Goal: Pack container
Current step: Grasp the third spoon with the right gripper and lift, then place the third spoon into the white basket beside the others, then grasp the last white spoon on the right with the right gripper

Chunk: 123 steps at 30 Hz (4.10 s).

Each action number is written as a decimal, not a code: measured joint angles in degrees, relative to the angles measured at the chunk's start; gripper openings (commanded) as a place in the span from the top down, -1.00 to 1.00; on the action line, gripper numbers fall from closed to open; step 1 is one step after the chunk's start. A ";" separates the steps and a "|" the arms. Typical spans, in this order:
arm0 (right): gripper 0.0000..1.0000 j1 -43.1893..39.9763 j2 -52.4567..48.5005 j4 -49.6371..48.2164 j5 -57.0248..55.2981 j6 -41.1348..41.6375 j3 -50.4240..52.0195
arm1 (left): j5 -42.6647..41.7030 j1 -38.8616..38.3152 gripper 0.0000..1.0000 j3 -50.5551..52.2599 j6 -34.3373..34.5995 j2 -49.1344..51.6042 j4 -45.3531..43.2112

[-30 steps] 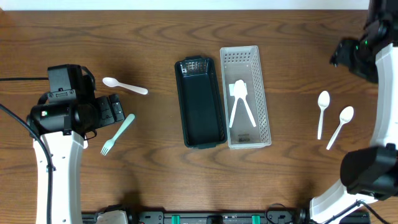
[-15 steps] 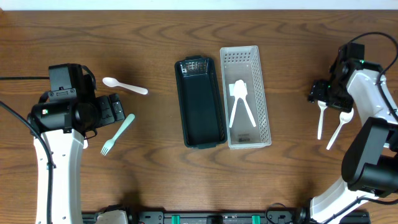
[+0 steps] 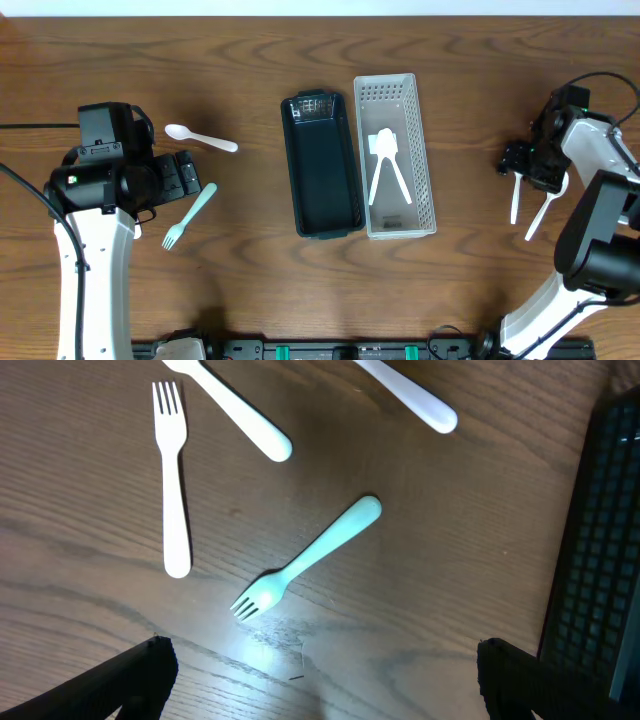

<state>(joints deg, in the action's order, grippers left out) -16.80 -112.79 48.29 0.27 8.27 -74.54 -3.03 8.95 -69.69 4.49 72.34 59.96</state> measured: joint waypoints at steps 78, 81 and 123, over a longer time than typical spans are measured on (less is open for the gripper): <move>-0.98 6.80 13.86 30.97 -5.42 9.27 -41.09 | 0.00 0.00 -0.96 0.00 0.00 0.07 0.48; -0.98 0.68 13.77 31.30 -5.95 9.33 -37.66 | 0.00 0.00 -0.96 0.00 0.00 0.07 0.50; -0.93 -10.64 8.31 -11.65 -0.85 7.54 14.93 | 0.00 0.00 -0.96 0.00 0.00 0.11 1.22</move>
<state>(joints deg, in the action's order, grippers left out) -27.44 -104.49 36.64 -0.58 15.81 -59.61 -3.03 8.95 -69.69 4.49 72.44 61.19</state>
